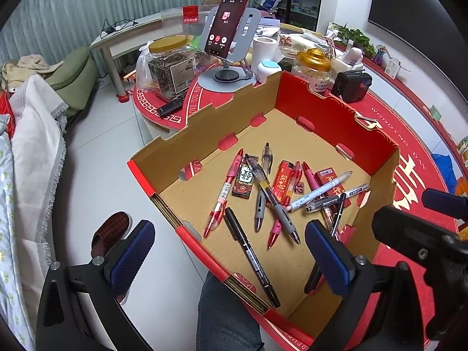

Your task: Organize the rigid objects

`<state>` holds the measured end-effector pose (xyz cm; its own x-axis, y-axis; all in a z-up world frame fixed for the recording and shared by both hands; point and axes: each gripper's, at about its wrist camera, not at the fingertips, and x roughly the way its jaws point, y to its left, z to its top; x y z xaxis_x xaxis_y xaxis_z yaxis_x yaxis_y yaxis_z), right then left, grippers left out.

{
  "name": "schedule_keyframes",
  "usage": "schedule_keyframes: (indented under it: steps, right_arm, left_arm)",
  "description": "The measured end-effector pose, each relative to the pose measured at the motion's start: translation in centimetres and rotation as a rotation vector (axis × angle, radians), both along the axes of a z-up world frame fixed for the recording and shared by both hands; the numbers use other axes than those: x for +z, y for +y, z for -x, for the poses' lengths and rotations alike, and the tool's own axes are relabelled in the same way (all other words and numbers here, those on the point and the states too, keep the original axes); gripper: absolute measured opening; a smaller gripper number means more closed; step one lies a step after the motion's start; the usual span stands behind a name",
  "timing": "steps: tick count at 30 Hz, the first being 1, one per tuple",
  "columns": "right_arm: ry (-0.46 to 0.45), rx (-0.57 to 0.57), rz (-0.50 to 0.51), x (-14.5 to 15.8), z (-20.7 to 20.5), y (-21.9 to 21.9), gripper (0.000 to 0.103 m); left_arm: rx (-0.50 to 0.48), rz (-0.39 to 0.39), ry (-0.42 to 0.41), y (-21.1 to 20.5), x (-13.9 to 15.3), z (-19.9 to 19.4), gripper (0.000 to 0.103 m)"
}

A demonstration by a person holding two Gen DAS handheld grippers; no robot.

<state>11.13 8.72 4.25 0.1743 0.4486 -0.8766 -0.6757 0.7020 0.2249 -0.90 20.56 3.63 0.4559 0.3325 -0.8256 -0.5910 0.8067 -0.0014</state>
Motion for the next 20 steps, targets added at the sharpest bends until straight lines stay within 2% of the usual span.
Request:
schedule_keyframes:
  steps: [16,20]
  right_arm:
    - [-0.003,0.011,0.000,0.17,0.26,0.38,0.103]
    - [-0.003,0.009,0.002,0.23,0.29,0.43,0.103]
  left_arm:
    - [0.001,-0.001,0.004,0.08,-0.16,0.14,0.103]
    - [0.031,-0.038,-0.007,0.22,-0.11,0.43,0.103]
